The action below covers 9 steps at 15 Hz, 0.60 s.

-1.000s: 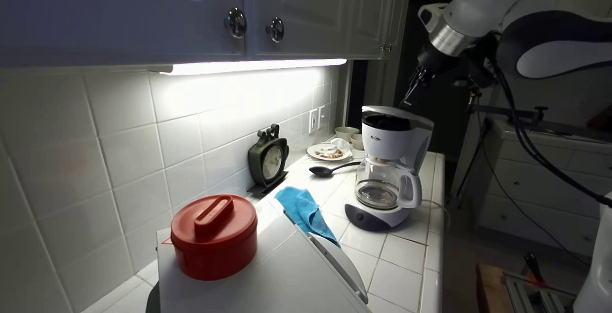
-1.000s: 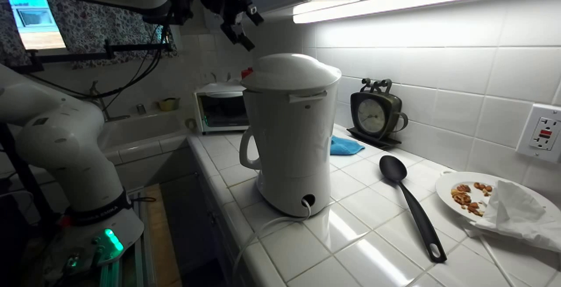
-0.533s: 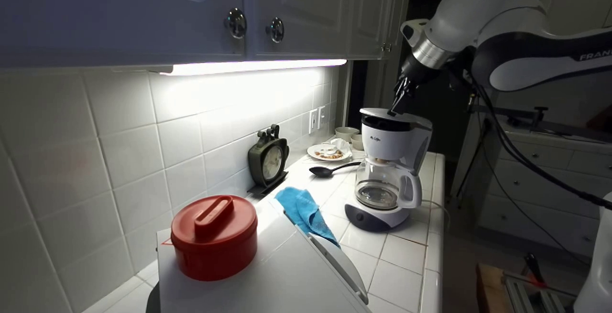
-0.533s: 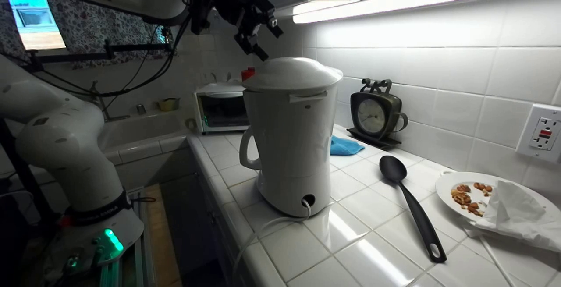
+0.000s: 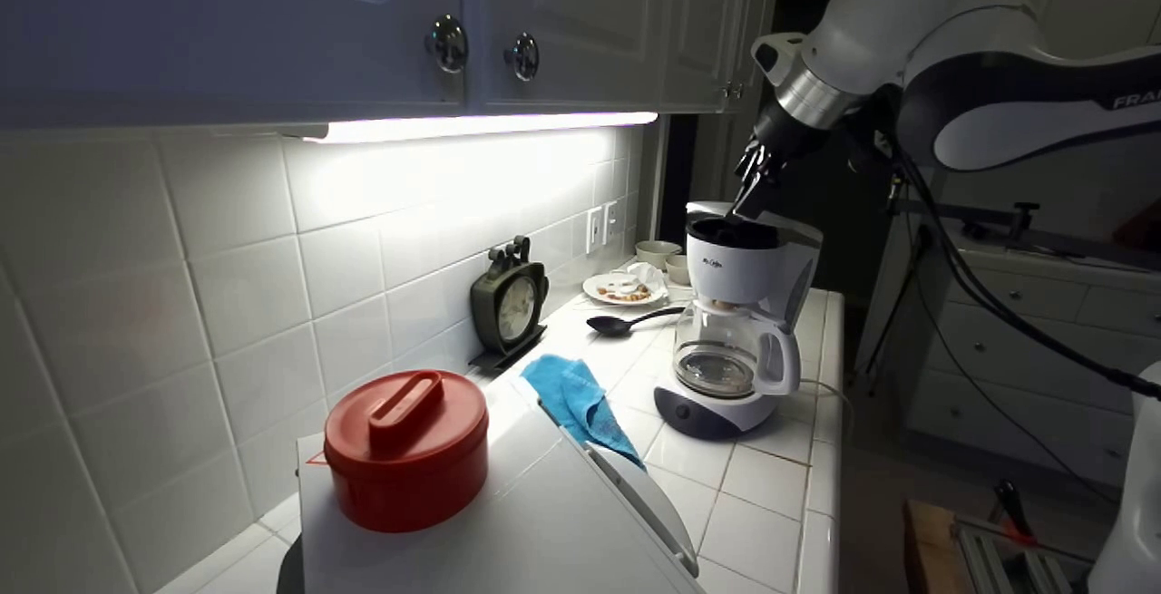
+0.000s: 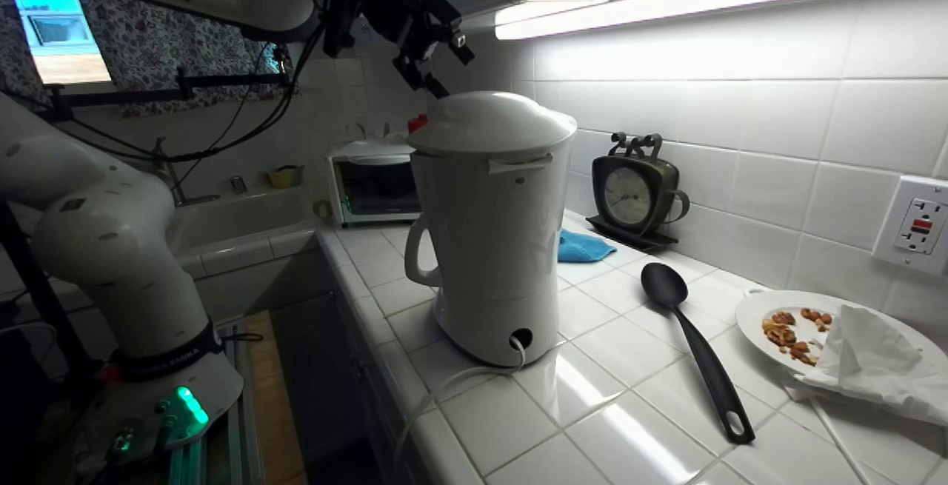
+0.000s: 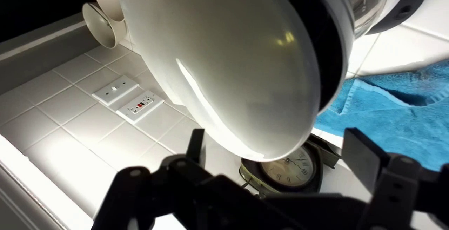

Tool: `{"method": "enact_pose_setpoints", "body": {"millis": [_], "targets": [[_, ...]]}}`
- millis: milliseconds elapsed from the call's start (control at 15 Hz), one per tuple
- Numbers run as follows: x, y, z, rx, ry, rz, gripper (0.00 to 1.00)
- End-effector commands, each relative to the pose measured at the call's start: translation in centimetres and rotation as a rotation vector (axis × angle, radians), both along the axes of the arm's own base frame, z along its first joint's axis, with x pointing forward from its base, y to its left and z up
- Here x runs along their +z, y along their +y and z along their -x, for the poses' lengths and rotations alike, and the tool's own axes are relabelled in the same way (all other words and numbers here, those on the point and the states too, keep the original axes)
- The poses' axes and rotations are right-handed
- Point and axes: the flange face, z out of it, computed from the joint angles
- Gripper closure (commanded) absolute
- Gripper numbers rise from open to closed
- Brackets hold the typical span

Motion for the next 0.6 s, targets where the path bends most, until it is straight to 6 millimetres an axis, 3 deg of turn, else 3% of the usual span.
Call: {"method": "enact_pose_setpoints", "body": {"millis": [0,200,533], "targets": [[-0.4,-0.3,-0.7,-0.01,0.057,0.023,0.0],[-0.9,-1.6,-0.3,-0.054,0.108,0.062,0.0],[1.7,-3.0,0.9,-0.126,0.113,0.161,0.0]]}}
